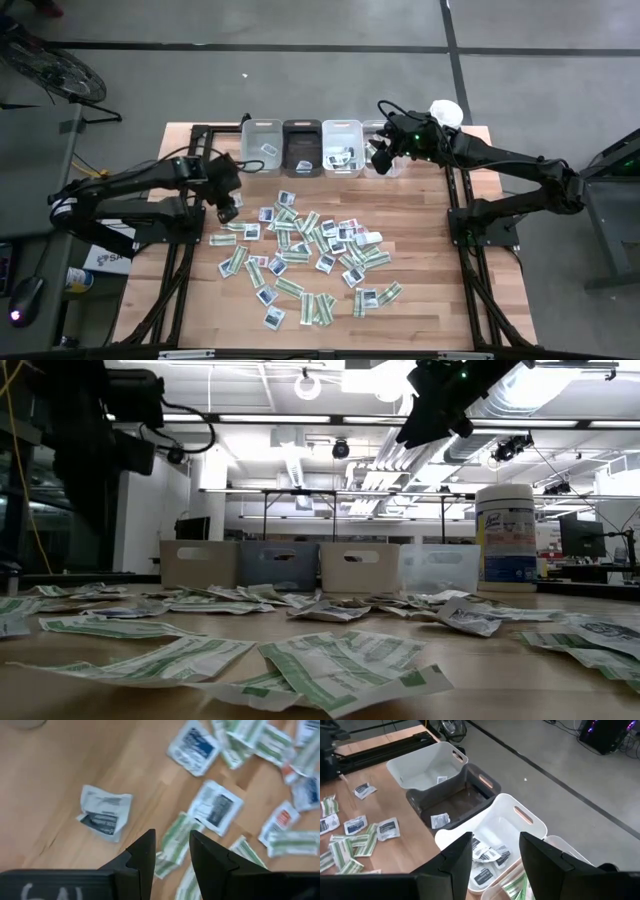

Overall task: Pick & Place First Aid Supplies
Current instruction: Put the black towelette pack into the white bin

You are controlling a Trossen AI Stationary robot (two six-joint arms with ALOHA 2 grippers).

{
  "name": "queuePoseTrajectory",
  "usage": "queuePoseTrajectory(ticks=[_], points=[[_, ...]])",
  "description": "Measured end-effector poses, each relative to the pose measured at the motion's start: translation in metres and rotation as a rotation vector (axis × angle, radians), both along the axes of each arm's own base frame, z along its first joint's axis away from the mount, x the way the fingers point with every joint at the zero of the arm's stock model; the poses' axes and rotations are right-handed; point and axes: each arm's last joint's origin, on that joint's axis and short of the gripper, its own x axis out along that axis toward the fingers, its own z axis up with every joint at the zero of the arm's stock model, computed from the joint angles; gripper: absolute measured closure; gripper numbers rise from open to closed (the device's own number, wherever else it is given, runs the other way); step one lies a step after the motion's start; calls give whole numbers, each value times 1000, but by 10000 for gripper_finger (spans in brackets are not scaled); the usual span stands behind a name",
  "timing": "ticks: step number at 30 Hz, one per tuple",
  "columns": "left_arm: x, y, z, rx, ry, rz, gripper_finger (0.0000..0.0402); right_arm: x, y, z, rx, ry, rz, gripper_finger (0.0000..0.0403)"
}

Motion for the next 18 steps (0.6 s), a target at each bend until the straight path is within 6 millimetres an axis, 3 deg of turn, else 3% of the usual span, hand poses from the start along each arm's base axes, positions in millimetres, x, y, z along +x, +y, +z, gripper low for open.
queuePoseTrajectory(ticks=[11, 18], points=[[-7, 2, -20, 26, 89, 326, 285, 1, 1, 0, 10, 0, 53, 245], [-3, 4, -40, -1, 4, 455, 285, 1, 2, 0, 8, 5, 100, 245]])
